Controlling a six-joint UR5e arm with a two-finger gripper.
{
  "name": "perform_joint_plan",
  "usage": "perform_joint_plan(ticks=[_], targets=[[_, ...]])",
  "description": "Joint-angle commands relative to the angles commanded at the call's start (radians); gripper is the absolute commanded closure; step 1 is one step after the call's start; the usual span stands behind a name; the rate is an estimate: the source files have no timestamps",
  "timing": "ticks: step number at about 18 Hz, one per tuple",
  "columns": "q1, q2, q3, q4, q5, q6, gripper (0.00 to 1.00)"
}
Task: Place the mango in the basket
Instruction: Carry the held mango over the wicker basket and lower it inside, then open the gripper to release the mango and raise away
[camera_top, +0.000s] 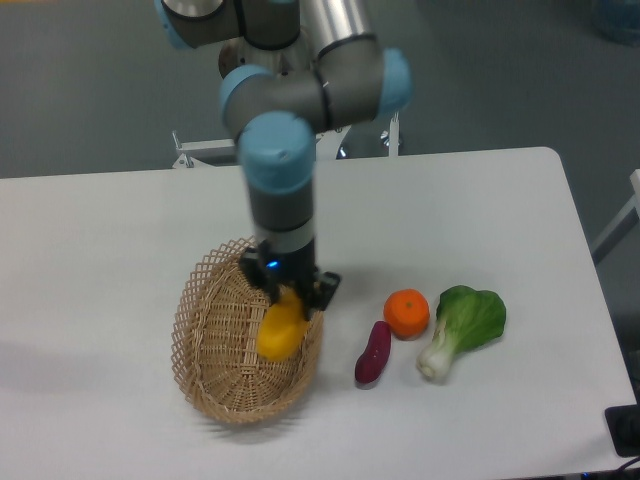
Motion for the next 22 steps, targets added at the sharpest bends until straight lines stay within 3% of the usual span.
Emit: perform_joint_plan(ticks=[11,14,15,17,18,22], targets=[[-0.055,-0.04,0.003,0.026,0.003,0.003,0.51],[-0.055,-0.051,0.006,0.025,0.002,0.005,0.46],[-0.055,-0.051,0.003,0.025,0.003,0.005,0.37],[-0.055,-0.046,0.009,0.025,0.003,0.006,0.06],[-0.055,-0.043,0.017,0.028,0.002,0.005,0.01],[-0.052,-0.025,0.025,0.026,0.002,0.02,0.0]])
